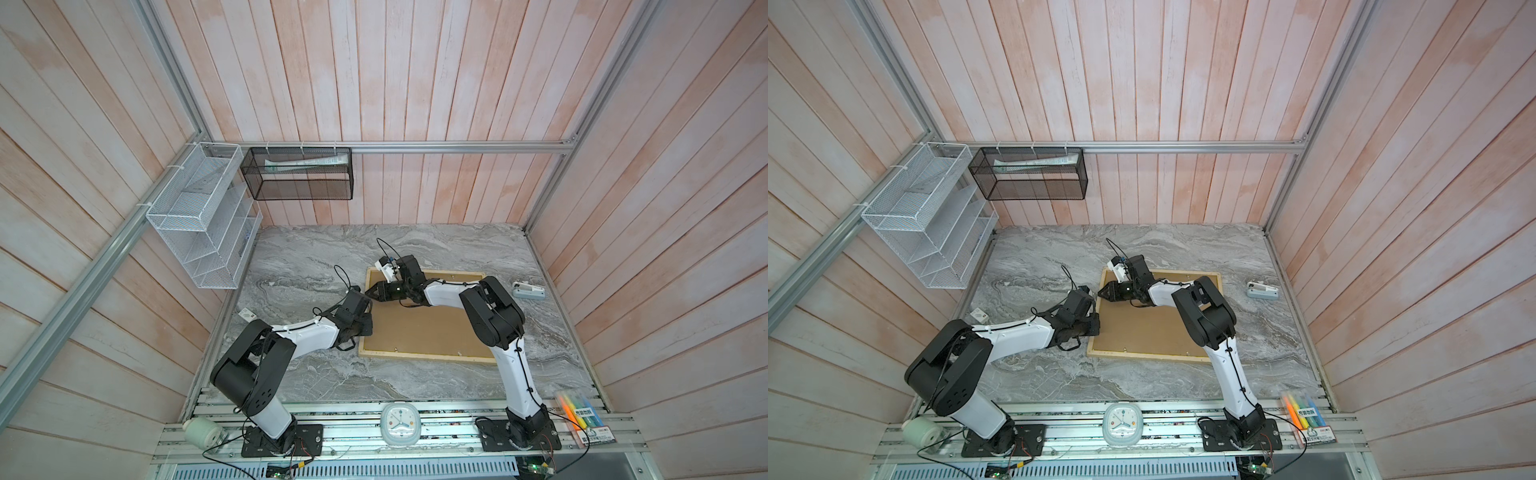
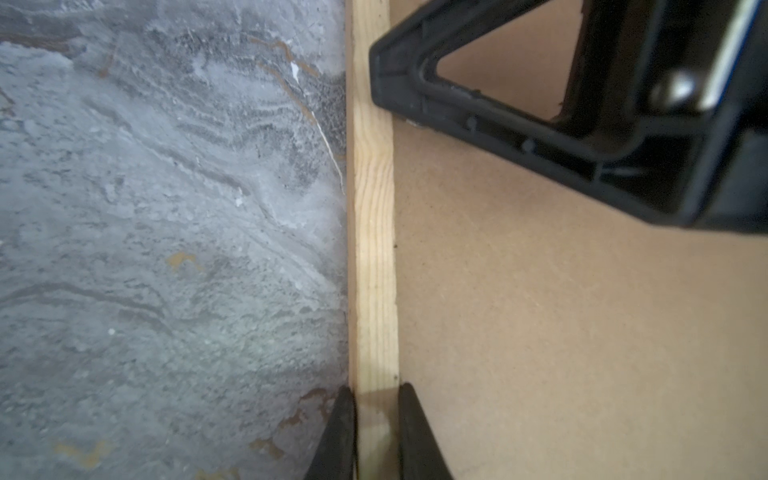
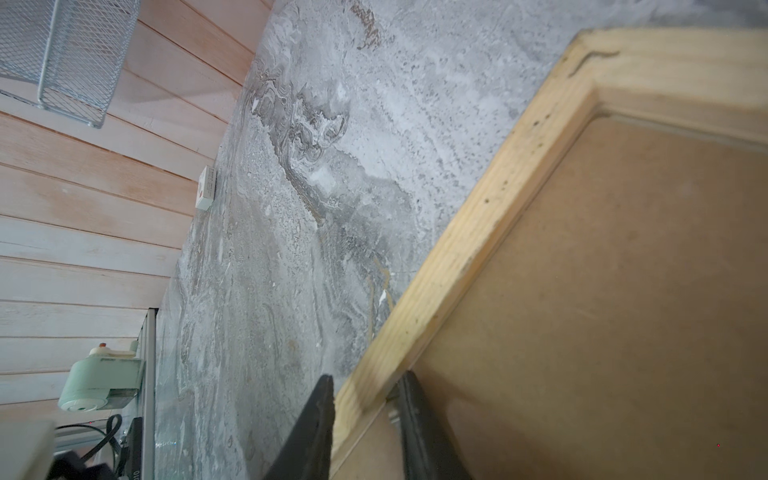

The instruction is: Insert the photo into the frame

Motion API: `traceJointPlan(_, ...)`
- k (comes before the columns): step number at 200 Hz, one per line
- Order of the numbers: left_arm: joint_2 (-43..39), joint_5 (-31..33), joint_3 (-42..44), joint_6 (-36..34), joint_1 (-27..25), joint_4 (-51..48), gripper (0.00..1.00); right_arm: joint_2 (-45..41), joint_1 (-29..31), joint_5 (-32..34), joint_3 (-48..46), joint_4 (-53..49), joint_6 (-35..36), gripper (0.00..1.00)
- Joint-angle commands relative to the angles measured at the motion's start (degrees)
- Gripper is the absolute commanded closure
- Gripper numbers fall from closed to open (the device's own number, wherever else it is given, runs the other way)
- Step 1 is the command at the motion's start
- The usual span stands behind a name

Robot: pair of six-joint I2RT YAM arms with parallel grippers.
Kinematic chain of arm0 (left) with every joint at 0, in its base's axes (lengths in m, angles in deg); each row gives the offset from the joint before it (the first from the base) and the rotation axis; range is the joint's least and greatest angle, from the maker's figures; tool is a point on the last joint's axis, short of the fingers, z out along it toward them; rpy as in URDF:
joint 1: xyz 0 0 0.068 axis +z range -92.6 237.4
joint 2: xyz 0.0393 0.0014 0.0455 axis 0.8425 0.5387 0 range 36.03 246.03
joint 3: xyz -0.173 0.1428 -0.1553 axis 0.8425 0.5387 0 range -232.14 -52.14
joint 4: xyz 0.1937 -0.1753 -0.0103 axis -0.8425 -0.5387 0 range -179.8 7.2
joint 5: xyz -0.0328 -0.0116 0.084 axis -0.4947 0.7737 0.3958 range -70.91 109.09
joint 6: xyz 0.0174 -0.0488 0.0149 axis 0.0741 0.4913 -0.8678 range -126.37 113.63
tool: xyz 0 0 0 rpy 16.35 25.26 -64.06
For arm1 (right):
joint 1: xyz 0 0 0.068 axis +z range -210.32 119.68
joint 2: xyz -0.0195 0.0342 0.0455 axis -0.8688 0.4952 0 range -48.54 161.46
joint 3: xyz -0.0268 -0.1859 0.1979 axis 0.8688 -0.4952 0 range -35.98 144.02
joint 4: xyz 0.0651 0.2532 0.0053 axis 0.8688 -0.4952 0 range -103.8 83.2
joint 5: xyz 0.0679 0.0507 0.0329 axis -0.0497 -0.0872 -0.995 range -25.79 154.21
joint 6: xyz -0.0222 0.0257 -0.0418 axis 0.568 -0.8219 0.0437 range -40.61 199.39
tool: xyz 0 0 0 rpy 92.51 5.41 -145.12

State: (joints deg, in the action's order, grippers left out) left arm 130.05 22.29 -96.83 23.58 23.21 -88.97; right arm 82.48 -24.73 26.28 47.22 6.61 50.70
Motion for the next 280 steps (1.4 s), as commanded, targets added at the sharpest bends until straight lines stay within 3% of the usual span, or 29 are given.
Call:
traceJointPlan(1,2.4,-5.4,0.0,-1.5,-1.1,2.0,0.95,4.5,1.0,-10.6,-3.2,-7.8,-2.7,0.72)
traceJointPlan(16,2.3,-5.5,0.0,-1.5,-1.0,2.0,0.95,4.9,0.5,-10.0,-1.7,-9.2,-2.4,0.72)
traceJointPlan(60,2.0,-5.6,0.1,-1.5,-1.0,2.0,0.95,5.5,0.1,2.9,1.9,-16.5,-0.8,0.70)
traceJointPlan(76,1.9,-5.6,0.1,-1.5,-1.0,1.8,0.95,5.6,0.1,4.5,2.5,-16.9,-0.7,0.70)
traceJointPlan(105,1.9,-5.5,0.0,-1.7,-0.9,1.7,0.95,6.9,0.8,1.1,4.2,-19.2,1.9,0.70)
traceJointPlan(148,2.5,-5.6,-0.5,-1.9,-0.7,2.0,0.95,9.9,3.1,-9.8,5.9,-21.8,6.5,0.71)
traceJointPlan(216,2.2,-5.4,-0.3,-2.1,0.4,1.7,0.95,9.1,5.3,-18.6,3.2,-19.6,7.6,0.72)
traceJointPlan(234,2.1,-5.1,-0.3,-2.1,0.8,1.5,0.95,9.1,6.6,-18.6,3.5,-22.4,10.1,0.72)
traceJointPlan(280,2.5,-3.8,0.0,-1.7,2.4,0.2,0.97,7.9,6.5,-20.3,1.4,-18.5,7.8,0.73)
